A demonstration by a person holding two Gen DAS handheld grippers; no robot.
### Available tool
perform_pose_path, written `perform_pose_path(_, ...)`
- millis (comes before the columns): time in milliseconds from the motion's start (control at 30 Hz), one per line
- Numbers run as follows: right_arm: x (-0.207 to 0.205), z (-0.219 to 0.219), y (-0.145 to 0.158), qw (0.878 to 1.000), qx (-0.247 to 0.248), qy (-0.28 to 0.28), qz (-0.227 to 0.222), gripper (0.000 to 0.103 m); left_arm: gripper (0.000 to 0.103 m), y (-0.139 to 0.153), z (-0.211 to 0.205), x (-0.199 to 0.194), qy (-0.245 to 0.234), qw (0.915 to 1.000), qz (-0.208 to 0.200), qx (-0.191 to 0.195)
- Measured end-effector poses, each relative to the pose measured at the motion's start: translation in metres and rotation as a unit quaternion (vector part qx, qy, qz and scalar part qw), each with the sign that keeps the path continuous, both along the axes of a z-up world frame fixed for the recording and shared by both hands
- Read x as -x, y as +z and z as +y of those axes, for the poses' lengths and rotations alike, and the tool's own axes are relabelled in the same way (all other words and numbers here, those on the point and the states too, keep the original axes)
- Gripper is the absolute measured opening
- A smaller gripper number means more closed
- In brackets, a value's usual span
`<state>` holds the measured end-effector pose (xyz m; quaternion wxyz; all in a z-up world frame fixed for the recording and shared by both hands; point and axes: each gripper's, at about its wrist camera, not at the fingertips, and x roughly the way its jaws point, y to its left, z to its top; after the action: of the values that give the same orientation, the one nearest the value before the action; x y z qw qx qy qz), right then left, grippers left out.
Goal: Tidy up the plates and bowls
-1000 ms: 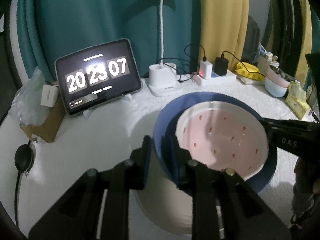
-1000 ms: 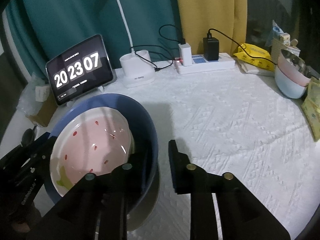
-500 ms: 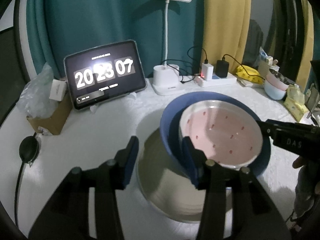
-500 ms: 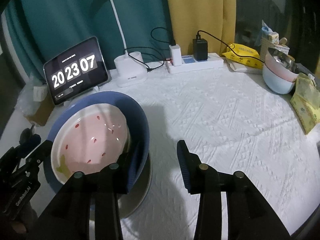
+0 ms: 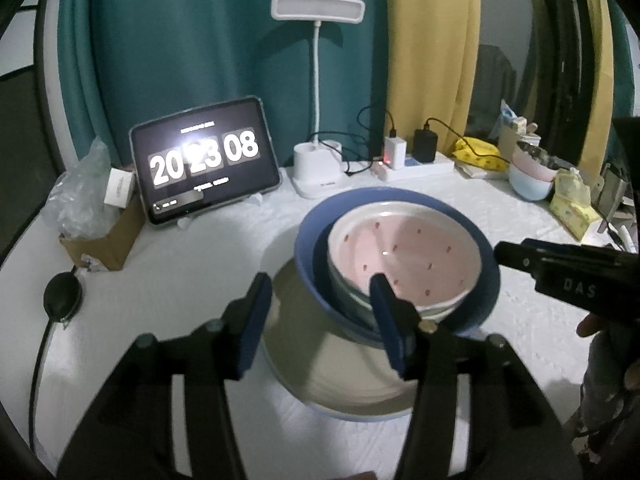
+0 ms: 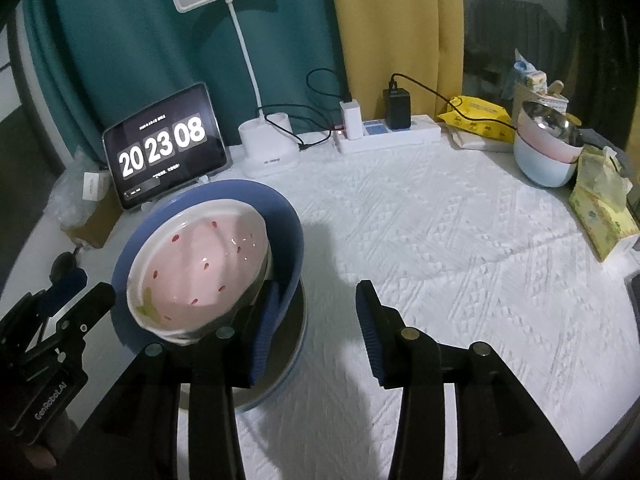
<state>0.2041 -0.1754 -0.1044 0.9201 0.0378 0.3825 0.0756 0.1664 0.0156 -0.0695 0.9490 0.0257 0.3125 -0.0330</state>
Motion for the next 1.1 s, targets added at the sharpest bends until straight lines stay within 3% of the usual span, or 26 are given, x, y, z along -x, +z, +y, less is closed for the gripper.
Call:
perform_pose_path(133,0.010,-0.006,0.002,1.000,-0.003,-0.003,-0.006,0.043,0.066,0.004,-0.005,0.012,-0.005,0.9999,-0.009,0.002)
perform_pose_path(333,0.028,-0.014,0.008,1.000,-0.004,-0.001,-0.018,0.043,0.075,0.012,-0.014,0.028,-0.011,0.9997,-0.023,0.006)
perform_pose_path(1100,0.095,-0.046,0.056,0.995,-0.006,-0.016,-0.095,0.043,0.077,0.062,-0.037,0.090,-0.035,0.9945,-0.095,0.027)
